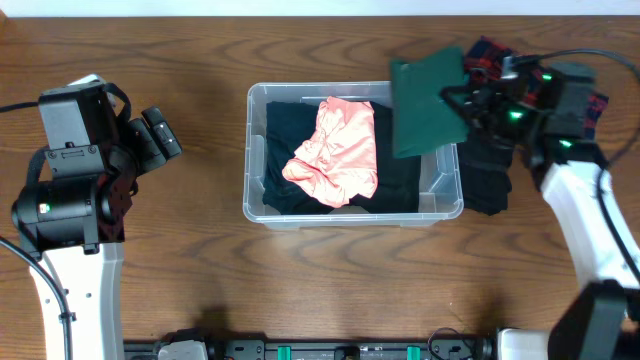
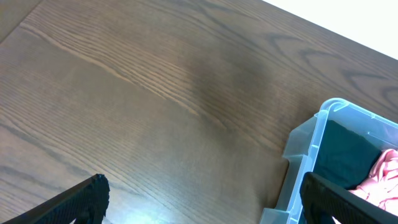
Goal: Pack container
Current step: 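Grasp the green item with the right gripper and lift it toward the bin, then release the green item into the bin's right side and withdraw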
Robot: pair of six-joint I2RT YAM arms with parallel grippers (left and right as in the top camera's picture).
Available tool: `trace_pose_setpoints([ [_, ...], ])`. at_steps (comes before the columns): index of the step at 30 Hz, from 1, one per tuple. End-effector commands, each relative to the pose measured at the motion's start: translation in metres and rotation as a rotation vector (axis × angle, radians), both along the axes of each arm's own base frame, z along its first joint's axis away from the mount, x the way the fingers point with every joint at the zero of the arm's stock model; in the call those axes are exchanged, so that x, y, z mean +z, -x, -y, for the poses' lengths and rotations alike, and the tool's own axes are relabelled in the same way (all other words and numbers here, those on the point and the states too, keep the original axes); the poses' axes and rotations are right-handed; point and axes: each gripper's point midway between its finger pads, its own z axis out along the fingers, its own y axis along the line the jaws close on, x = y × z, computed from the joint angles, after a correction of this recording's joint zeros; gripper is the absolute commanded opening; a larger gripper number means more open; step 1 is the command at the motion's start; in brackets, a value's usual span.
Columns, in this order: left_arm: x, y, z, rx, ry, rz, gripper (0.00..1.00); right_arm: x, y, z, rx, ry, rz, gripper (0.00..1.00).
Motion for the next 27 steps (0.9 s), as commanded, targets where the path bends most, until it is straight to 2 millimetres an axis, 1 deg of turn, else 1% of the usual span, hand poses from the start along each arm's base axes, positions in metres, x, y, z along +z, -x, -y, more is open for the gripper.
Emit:
trace_pose_setpoints([
  [1,-0.002,0.000,-0.004,0.020,-0.003,-0.005,0.98,-0.017,-0.003,-0.031,0.025,-0.044,-0.084,0.01],
  [4,-0.002,0.000,-0.004,0.020,-0.003,-0.005,0.98,-0.034,-0.001,-0.042,0.028,-0.016,-0.127,0.01],
  [7,-0.002,0.000,-0.004,0.020,-0.003,-0.005,0.98,-0.050,0.002,-0.037,0.004,0.043,-0.171,0.01],
  [8,-0.002,0.000,-0.004,0.020,-0.003,-0.005,0.98,-0.053,0.004,-0.036,0.008,0.058,-0.176,0.04],
  [11,-0.002,0.000,-0.004,0.020,-0.003,-0.005,0.98,-0.061,0.011,-0.035,0.021,0.080,-0.207,0.28],
  [12,-0.002,0.000,-0.004,0.020,-0.003,-0.005,0.98,-0.061,0.012,-0.034,0.019,0.083,-0.208,0.33],
  [13,-0.002,0.000,-0.004,0.020,-0.003,-0.005,0.98,-0.059,0.012,-0.032,0.016,0.082,-0.204,0.37],
  [15,-0.002,0.000,-0.004,0.020,-0.003,-0.005,0.98,-0.044,0.012,-0.024,0.007,0.066,-0.170,0.39],
  [18,-0.002,0.000,-0.004,0.020,-0.003,-0.005,0.98,-0.012,0.014,-0.009,-0.021,0.093,-0.065,0.53],
  [20,-0.002,0.000,-0.004,0.020,-0.003,-0.005,0.98,0.006,0.020,0.002,-0.057,0.136,-0.020,0.51],
  [21,-0.002,0.000,-0.004,0.020,-0.003,-0.005,0.98,0.012,0.024,0.007,-0.079,0.167,-0.002,0.47],
  [23,-0.002,0.000,-0.004,0.020,-0.003,-0.005,0.98,0.022,0.033,0.019,-0.133,0.247,0.024,0.36],
  [25,-0.002,0.000,-0.004,0.020,-0.003,-0.005,0.98,0.026,0.041,0.028,-0.167,0.331,0.042,0.34],
  [27,-0.002,0.000,-0.004,0.020,-0.003,-0.005,0.98,0.028,0.048,0.024,-0.131,0.419,0.082,0.29],
])
